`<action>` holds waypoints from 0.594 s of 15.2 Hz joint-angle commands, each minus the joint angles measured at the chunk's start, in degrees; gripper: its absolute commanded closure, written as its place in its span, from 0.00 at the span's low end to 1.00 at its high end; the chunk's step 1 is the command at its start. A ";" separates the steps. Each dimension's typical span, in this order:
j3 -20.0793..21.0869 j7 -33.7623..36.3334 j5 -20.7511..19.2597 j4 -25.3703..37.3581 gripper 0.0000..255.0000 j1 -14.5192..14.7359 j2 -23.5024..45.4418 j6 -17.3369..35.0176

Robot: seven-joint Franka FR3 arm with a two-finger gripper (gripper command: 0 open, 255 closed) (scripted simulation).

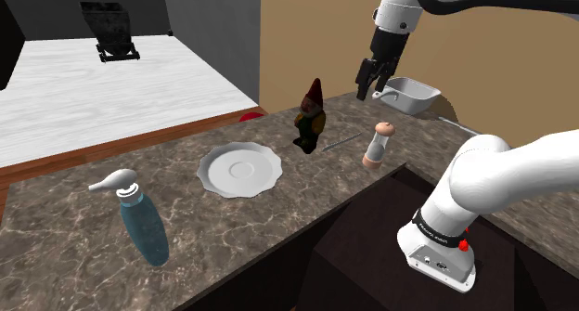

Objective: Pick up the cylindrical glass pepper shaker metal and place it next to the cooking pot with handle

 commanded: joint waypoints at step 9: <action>-10.40 -12.60 -7.21 -12.55 0.00 -3.02 -7.56 6.63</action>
